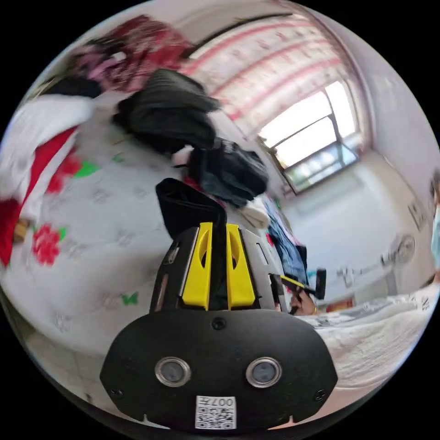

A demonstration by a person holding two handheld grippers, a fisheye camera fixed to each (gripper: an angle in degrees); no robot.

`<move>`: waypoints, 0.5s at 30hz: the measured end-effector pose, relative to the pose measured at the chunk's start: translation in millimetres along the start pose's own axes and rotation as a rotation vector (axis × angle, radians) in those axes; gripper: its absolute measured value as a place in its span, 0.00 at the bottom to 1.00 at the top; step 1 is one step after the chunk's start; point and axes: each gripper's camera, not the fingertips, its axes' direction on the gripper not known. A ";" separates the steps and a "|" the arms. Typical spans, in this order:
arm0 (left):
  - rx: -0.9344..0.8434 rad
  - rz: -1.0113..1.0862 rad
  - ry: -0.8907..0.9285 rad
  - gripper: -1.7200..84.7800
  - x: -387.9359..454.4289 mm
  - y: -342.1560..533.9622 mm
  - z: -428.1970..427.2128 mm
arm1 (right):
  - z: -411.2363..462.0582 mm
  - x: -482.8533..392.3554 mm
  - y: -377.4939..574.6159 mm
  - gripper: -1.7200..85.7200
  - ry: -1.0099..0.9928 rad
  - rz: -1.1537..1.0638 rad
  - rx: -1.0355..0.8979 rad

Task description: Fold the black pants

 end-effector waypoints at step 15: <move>-0.570 0.354 0.030 0.15 93.2 26.7 190.9 | -27.1 136.2 77.5 0.08 -0.198 0.455 0.111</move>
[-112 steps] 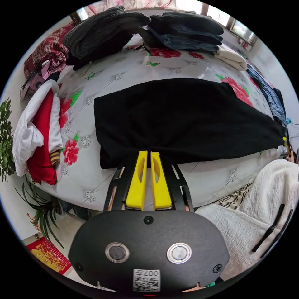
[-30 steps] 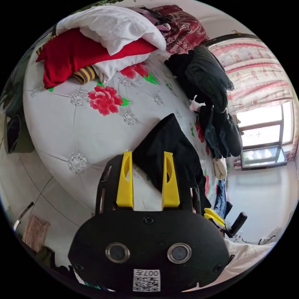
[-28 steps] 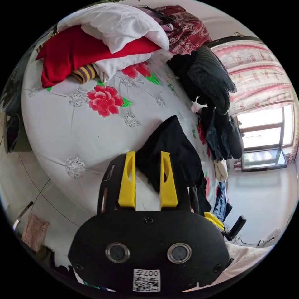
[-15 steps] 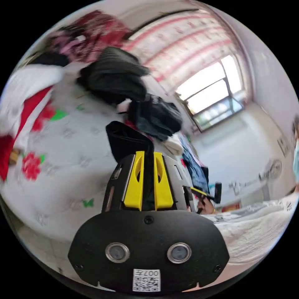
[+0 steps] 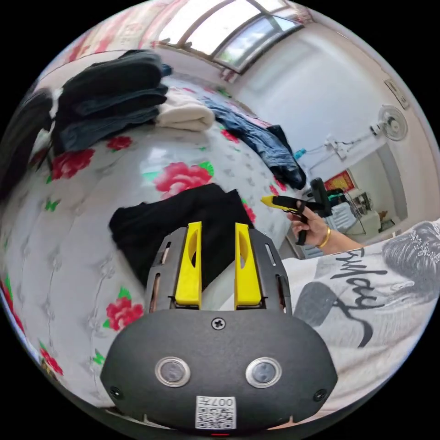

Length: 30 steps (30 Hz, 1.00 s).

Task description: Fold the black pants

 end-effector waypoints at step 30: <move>0.393 -0.070 0.024 0.11 -30.6 -268.1 -192.0 | -27.5 -237.2 -299.7 0.07 -0.393 -0.475 0.032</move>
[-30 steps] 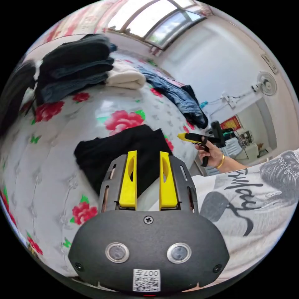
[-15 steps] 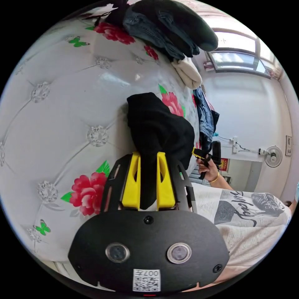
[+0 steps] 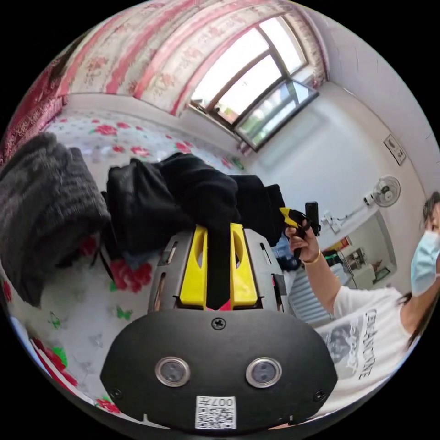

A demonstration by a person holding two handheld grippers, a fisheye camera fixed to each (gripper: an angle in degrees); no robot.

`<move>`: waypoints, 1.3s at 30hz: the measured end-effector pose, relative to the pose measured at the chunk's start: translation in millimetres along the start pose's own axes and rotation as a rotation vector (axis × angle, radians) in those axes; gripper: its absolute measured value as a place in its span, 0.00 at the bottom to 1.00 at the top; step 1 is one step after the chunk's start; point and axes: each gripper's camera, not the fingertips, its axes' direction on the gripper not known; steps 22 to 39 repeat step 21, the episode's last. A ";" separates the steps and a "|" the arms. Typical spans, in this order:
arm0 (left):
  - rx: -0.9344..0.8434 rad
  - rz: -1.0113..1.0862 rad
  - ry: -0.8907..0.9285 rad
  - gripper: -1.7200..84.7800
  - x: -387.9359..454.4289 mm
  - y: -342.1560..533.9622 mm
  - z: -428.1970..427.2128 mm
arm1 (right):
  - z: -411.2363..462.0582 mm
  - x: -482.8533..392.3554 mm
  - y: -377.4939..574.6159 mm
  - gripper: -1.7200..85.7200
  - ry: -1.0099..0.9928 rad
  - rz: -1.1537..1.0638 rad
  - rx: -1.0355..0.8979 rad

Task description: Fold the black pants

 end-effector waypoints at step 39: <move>-0.783 0.224 -0.584 0.03 87.8 154.9 273.8 | -91.1 197.3 181.5 0.10 1.066 0.532 -0.102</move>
